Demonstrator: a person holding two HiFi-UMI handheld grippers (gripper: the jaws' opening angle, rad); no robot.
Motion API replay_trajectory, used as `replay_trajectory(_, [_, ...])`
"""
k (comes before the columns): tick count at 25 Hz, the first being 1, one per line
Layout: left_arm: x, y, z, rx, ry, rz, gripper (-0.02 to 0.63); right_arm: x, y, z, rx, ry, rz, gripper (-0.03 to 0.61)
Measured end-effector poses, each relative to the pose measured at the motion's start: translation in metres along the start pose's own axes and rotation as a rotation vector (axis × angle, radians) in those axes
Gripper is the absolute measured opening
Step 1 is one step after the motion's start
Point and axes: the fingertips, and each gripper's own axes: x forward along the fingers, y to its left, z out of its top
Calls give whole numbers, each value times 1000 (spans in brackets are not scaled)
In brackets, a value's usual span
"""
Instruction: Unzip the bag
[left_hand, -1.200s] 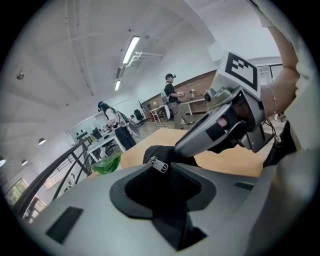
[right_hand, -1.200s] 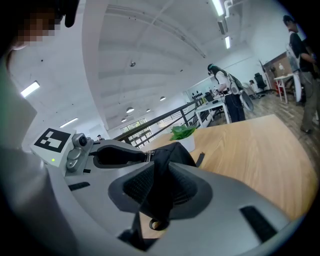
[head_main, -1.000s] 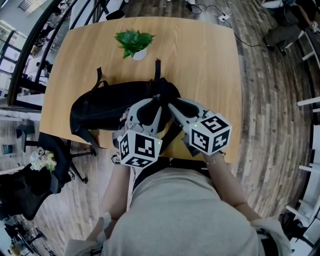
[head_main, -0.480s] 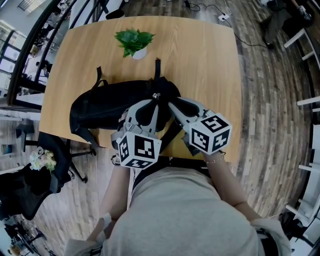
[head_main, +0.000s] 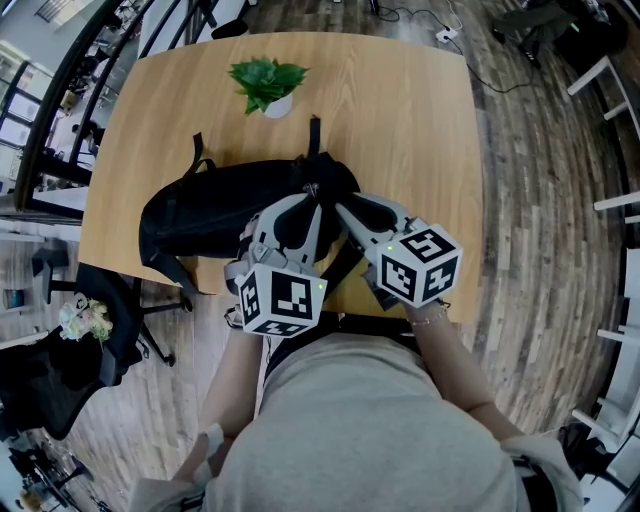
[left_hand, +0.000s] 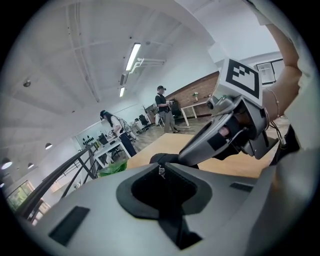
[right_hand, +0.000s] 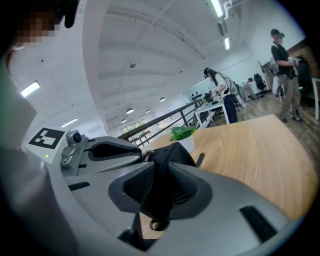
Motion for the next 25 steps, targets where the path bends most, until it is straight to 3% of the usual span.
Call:
replay_trajectory(14, [14,-2,9,35,-5,18,51,0,2,-1,4,0,15,94])
replay_trajectory(18, [9,4,13,51,-4,72,49,0,2,-1,3,2,20,92])
replay_trajectory(20, [6,8,13,23,-9,94,49,0,2,-1,4,2,21,92])
replay_trajectory(25, [4,20,3,-132,-7,119,49,0,2,-1,7,0,24,92])
